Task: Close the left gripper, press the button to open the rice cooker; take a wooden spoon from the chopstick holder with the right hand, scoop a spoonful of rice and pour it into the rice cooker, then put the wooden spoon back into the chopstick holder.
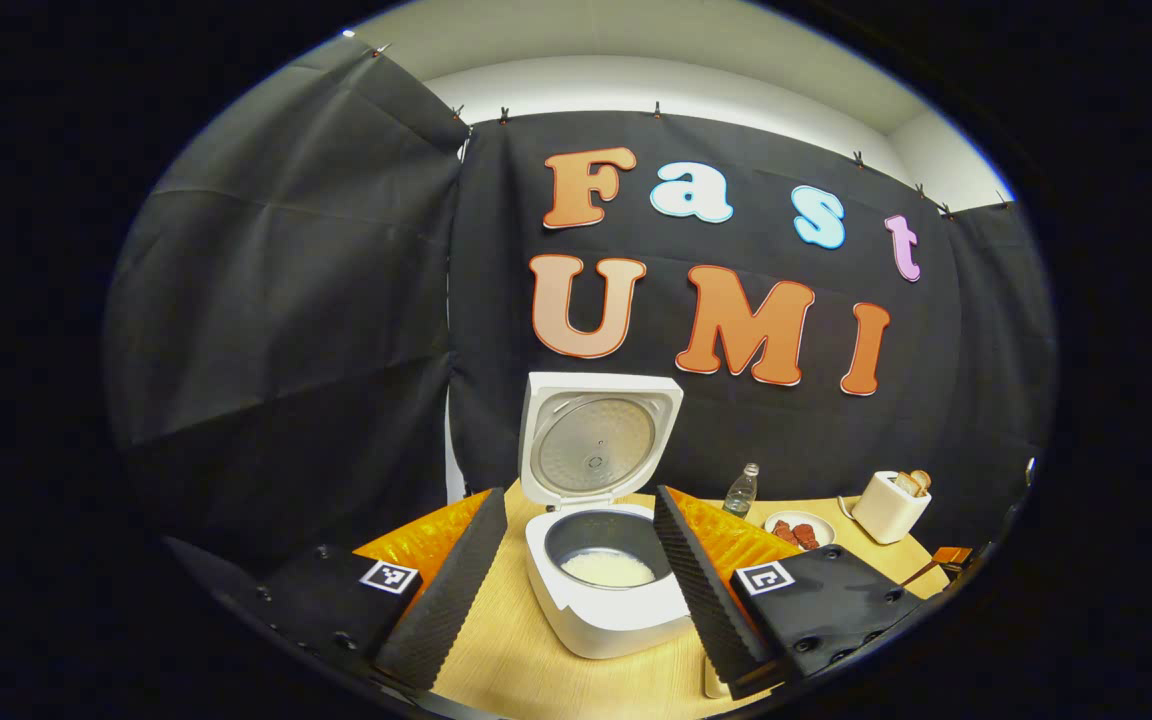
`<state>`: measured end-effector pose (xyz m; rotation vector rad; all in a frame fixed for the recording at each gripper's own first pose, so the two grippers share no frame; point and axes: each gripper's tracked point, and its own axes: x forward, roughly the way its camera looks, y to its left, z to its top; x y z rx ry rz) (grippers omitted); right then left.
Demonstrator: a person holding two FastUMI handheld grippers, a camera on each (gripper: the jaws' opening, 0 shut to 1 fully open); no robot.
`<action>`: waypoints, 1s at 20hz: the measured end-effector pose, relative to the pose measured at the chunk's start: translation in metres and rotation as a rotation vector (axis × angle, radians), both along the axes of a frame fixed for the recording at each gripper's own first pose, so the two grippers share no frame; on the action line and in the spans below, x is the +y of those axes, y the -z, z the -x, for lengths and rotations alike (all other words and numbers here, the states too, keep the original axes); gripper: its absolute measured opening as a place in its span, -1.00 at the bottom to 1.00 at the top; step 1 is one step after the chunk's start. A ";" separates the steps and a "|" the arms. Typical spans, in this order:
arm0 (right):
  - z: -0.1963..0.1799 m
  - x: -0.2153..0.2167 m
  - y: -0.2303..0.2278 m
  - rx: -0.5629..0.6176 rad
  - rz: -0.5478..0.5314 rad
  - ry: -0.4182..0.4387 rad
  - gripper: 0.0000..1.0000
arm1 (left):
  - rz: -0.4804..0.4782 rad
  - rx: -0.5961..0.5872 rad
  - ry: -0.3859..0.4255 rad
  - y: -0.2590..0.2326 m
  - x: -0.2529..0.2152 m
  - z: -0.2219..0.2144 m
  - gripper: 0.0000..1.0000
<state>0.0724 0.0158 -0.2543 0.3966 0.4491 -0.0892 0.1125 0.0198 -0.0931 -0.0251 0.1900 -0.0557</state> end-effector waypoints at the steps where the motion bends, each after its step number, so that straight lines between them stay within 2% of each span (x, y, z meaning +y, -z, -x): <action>1: 0.004 -0.004 -0.009 -0.001 0.037 0.004 0.89 | -0.004 -0.001 0.006 -0.004 -0.003 -0.005 0.99; 4: 0.012 -0.007 -0.035 -0.002 0.119 -0.001 0.89 | -0.018 -0.001 0.036 -0.022 -0.018 -0.030 1.00; 7: 0.016 -0.003 -0.066 -0.041 0.159 -0.018 0.90 | -0.077 -0.021 0.041 -0.041 -0.032 -0.063 1.00; 11: 0.022 0.009 -0.087 -0.060 0.136 -0.047 0.89 | -0.085 -0.026 0.076 -0.062 -0.060 -0.099 0.99; 14: 0.027 0.013 -0.094 -0.072 0.156 -0.061 0.89 | -0.128 -0.071 0.100 -0.085 -0.078 -0.125 0.98; 20: 0.025 0.019 -0.102 -0.073 0.139 -0.074 0.89 | -0.154 -0.054 0.155 -0.083 -0.117 -0.145 0.99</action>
